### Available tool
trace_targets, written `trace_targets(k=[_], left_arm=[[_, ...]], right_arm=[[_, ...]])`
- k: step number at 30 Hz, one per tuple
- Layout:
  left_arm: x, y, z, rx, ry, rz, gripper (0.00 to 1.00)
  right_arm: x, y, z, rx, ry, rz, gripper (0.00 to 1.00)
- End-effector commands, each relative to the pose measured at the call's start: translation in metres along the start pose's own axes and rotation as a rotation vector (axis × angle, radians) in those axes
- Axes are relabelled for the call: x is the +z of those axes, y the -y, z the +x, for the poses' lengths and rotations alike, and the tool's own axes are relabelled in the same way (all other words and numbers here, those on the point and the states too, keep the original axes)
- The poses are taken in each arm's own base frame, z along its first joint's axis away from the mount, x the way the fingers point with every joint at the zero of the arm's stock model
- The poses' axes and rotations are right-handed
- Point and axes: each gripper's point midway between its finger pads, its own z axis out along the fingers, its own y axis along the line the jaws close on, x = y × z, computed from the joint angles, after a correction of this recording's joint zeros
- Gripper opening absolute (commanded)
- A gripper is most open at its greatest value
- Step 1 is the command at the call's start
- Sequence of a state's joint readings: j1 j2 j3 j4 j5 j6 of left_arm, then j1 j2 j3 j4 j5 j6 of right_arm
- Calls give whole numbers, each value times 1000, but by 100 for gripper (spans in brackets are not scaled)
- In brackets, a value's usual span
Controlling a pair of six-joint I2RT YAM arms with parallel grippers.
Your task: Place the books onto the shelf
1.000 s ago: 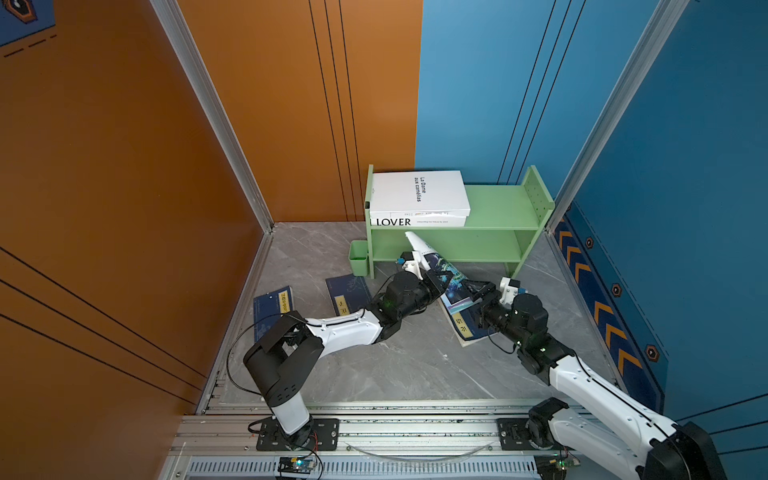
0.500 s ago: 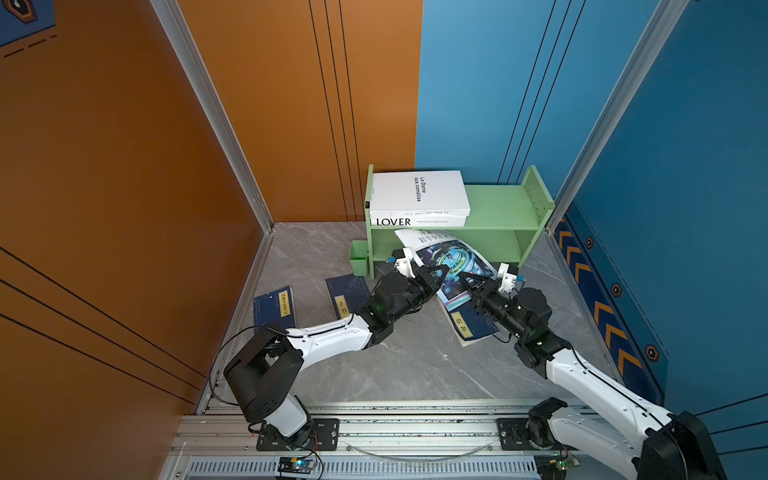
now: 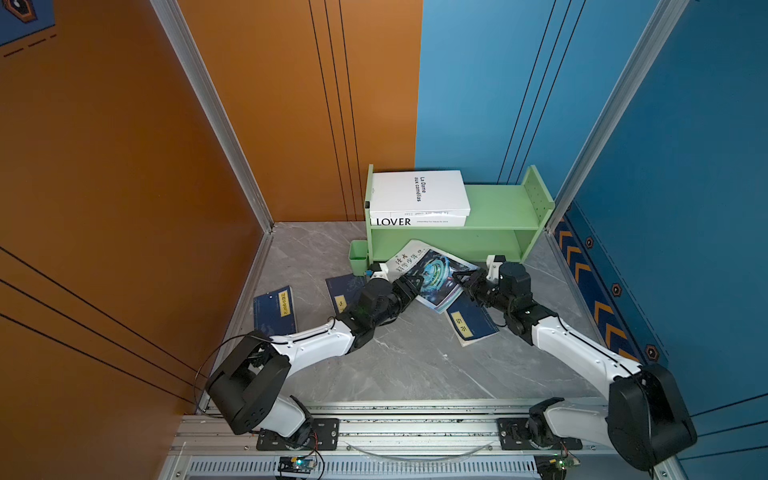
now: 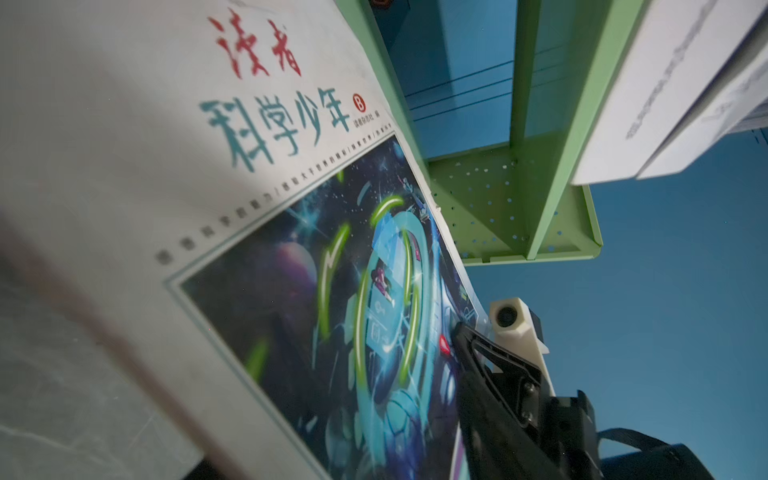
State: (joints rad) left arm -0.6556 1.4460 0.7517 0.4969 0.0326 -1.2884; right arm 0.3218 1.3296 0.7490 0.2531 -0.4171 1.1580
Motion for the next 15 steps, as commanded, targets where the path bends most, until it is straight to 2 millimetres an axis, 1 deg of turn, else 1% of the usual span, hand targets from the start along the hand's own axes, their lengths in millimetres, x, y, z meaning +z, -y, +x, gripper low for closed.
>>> trace_targets(k=[1,2,5,8,11,15], left_arm=[[-18,-21,-19,60,-27,-87,76],[-23,-25,-24,76,-30,-105,79],[-36,-35,-38,121,-46,-163,83],[-45,-39,-50,151,-48,-184,84],[-48,-49,-57,142,-45,-198,83],[-39,-55,-63,136,-57,-180,80]], right_arm=[[7,-11,2,-105,-111,-40,18],[9,-12,1,-122,-127,-40,18],[12,-11,-6,-147,-163,-42,17],[15,-10,-16,-124,-185,-69,15],[18,-6,-25,-88,-186,-75,12],[22,-2,-27,-66,-205,-81,12]])
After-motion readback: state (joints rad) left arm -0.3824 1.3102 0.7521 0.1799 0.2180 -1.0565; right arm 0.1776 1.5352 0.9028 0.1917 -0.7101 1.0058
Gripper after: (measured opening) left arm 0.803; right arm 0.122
